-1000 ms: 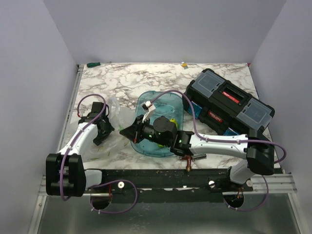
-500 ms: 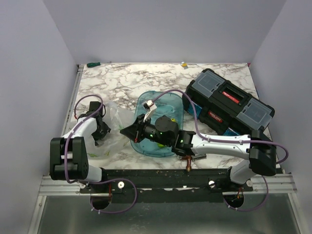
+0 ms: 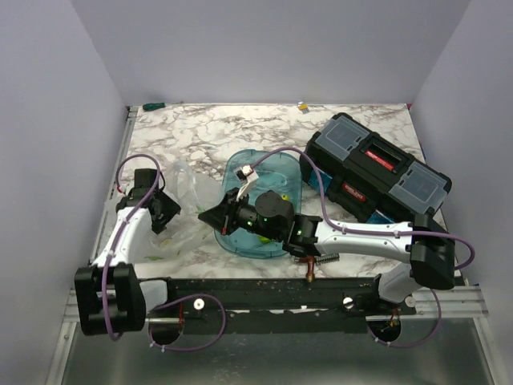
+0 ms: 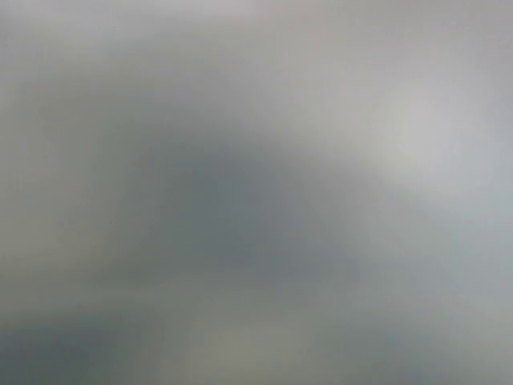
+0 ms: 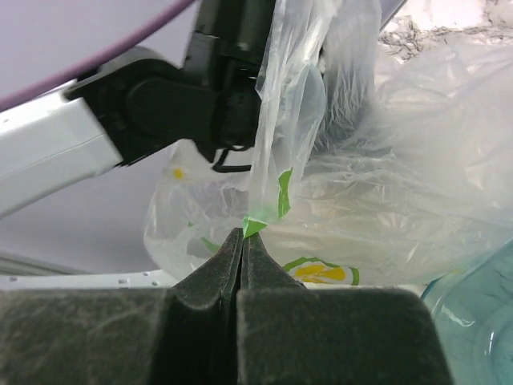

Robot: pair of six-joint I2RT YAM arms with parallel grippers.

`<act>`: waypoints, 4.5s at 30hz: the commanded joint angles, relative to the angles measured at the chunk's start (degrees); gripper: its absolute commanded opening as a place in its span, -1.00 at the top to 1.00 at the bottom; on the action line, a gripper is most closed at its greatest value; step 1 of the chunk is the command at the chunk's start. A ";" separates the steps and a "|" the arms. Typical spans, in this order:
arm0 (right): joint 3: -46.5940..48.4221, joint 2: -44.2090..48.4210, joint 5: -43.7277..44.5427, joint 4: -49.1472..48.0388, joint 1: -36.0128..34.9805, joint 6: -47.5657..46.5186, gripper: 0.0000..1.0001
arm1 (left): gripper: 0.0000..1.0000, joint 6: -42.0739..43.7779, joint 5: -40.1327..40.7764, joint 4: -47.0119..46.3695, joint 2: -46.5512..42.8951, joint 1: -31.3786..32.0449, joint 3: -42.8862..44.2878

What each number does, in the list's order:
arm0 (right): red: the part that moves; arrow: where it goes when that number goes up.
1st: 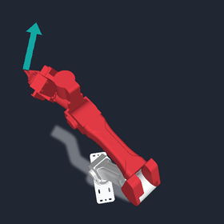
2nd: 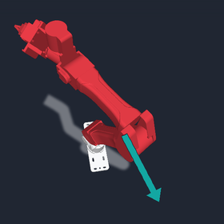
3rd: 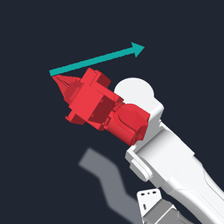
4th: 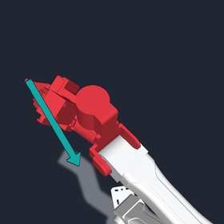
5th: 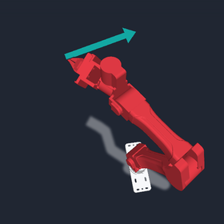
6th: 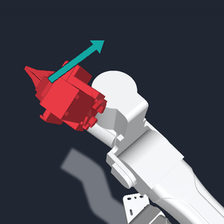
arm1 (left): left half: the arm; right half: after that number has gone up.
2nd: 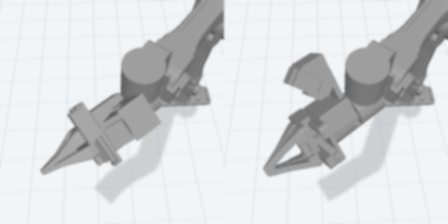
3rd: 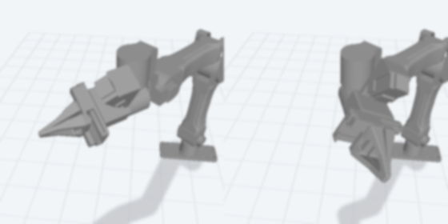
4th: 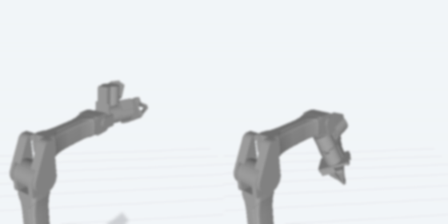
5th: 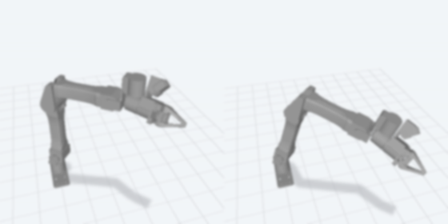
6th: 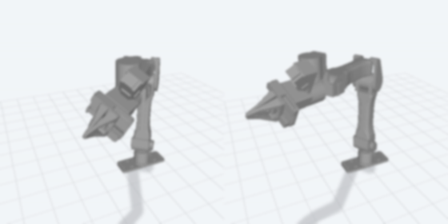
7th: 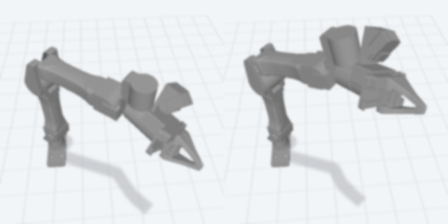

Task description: Take the fake fruits out of the plastic bag

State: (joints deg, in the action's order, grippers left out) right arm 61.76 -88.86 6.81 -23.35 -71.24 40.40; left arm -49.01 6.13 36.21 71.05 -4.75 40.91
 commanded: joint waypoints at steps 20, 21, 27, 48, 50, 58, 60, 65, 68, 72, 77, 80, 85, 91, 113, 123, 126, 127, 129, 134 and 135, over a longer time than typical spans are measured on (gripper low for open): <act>3.52 -10.40 4.45 5.16 0.85 -2.21 0.99 | 0.02 16.79 -25.47 8.62 -35.19 0.83 5.81; 3.78 -10.54 4.46 5.43 1.02 -2.07 0.99 | 0.02 16.51 -26.79 8.69 -35.24 0.92 5.62; 5.11 -10.51 6.31 7.74 1.04 -2.95 0.99 | 0.01 10.16 -38.15 6.30 -35.86 1.06 3.66; 2.86 -7.82 7.01 7.95 1.10 -3.14 0.99 | -0.52 7.98 -26.78 -12.68 -20.12 0.53 -13.53; 2.59 -7.67 7.02 7.75 1.11 -3.15 0.99 | -0.60 8.76 -25.52 -11.25 -21.25 0.62 -13.32; 1.41 -7.61 5.36 6.13 1.03 -2.87 0.99 | -0.48 8.40 -21.17 -10.76 -32.27 4.58 -13.26; 0.94 -7.15 5.48 5.83 1.08 -2.79 0.99 | -0.31 3.68 -21.03 -14.09 -33.24 4.58 -14.50; 0.15 -5.90 4.99 5.55 1.11 -2.39 0.99 | -0.02 -13.35 -19.68 -24.46 -32.59 4.58 -18.43; 0.03 -5.37 4.66 5.73 1.08 -2.35 0.99 | -0.03 -20.13 -18.71 -27.01 -28.95 4.58 -18.24; -0.29 -4.62 4.92 5.75 1.06 -2.43 0.99 | -0.04 -16.82 -19.26 -31.04 -22.37 4.58 -16.18; -0.44 -4.08 5.01 5.60 1.05 -2.53 0.99 | -0.12 -11.89 -9.27 -39.51 -20.96 9.39 -19.47; -0.16 -4.30 4.71 5.64 1.04 -2.61 0.99 | -0.24 -6.42 -1.29 -39.80 -18.21 11.95 -18.12; 0.21 -4.67 3.99 5.46 1.07 -2.52 0.99 | -0.37 -1.45 -0.73 -38.60 -7.55 12.20 -13.58; -0.48 -4.06 4.17 5.23 1.06 -2.47 0.99 | -0.55 -0.67 -9.21 -39.82 4.03 12.51 -8.49; -3.13 -0.10 6.16 5.13 1.10 -2.60 0.99 | -0.52 -3.54 -7.93 -36.29 14.30 20.31 -0.84; -2.64 -0.67 5.53 5.16 1.11 -2.70 0.99 | -0.50 -3.20 -6.94 -25.14 10.81 20.32 -0.35; -2.91 -0.29 5.90 5.15 1.11 -2.69 0.99 | -0.35 -3.48 -5.89 -23.26 8.33 20.31 -1.30; -3.09 -0.18 5.92 5.08 1.08 -2.54 0.99 | -0.29 -3.27 -4.74 -23.77 7.47 20.31 -1.88; -3.31 -0.12 5.94 4.69 1.06 -2.53 0.99 | -0.03 -3.15 -4.89 -25.86 6.75 20.31 -3.22; -2.82 -0.70 5.35 4.72 1.04 -2.35 0.99 | -0.11 -4.20 -8.15 -25.71 10.09 20.49 -2.13; -2.87 -0.65 5.38 4.64 1.03 -2.30 0.99 | -0.17 -4.69 -8.40 -25.70 10.79 20.53 -2.05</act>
State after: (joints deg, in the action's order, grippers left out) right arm 59.24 -90.26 11.75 -17.50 -70.11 37.93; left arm -52.75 -0.80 9.87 79.33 15.29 38.48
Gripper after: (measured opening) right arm 0.007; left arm 0.565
